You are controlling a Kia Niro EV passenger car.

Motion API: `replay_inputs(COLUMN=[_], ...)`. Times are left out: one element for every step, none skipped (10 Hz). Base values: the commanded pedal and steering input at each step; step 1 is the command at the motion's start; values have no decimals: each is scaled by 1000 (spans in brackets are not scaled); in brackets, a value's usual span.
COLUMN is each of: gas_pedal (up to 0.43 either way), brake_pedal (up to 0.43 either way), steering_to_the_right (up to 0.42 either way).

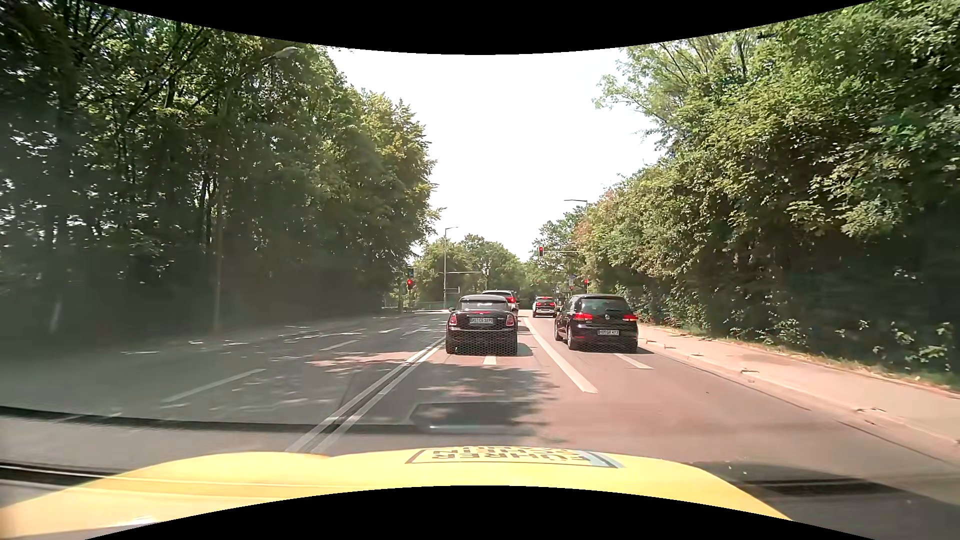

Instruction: Follow the waypoints while adhering to traffic rules and regulations

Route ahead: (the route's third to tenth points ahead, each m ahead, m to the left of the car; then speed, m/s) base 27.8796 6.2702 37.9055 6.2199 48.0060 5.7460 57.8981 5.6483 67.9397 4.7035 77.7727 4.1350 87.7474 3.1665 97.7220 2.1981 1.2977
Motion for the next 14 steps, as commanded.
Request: replay_inputs(gas_pedal=[28,47,47,67,79,79,67,59,0,0,0,0,0,0], brake_pedal=[0,0,0,0,0,0,0,0,0,0,0,0,0,0], steering_to_the_right=[3,3,3,2,2,2,2,0,0,-1,0,0,-1,0])
